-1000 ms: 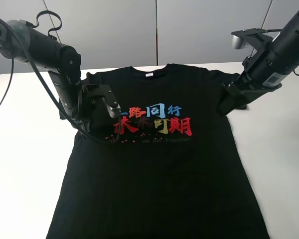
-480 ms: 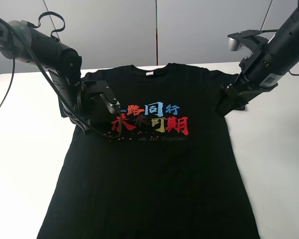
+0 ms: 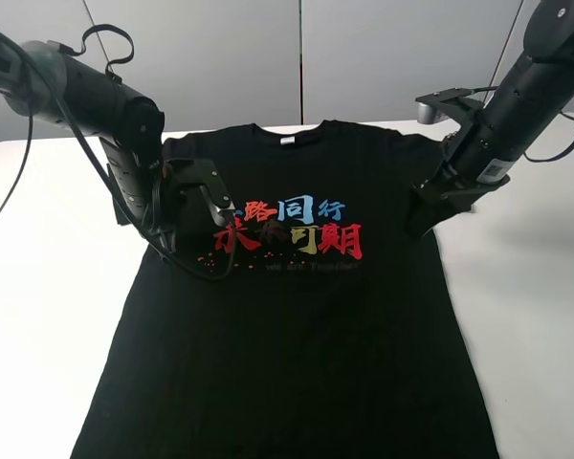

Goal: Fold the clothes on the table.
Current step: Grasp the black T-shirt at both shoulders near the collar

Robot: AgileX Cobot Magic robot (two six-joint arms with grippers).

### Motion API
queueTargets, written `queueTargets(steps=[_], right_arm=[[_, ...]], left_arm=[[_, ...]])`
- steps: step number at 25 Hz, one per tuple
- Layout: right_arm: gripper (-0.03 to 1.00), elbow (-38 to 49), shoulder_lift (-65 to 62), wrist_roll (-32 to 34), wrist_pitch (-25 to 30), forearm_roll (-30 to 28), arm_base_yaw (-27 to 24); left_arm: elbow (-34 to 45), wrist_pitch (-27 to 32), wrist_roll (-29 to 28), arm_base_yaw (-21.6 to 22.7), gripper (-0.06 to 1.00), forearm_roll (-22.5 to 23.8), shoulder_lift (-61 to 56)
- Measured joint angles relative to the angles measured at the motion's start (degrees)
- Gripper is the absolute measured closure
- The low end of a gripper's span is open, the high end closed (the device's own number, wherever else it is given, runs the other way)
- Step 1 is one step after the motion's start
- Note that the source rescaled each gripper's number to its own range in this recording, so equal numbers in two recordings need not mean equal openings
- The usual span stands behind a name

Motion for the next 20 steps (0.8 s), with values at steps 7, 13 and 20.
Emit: queueTargets(steps=[7,13,20], right_arm=[[-0.03,-0.22,0.27,-2.95,-0.33,1.91,0.0],[-0.03,-0.22,0.27,-4.66,-0.94,2.02,0.0],[-0.03,-0.22,0.27,-5.3,-1.31,3.51,0.0]], left_arm=[[-3.92,2.82,2.5,-0.4,0.94,-4.82,-1.5],[-8.01,7.12,2.88,-0.4,0.94,-5.14,-1.63],[-8.15,12.69,5.59,-0.4,0.3,-3.41,-1.63]])
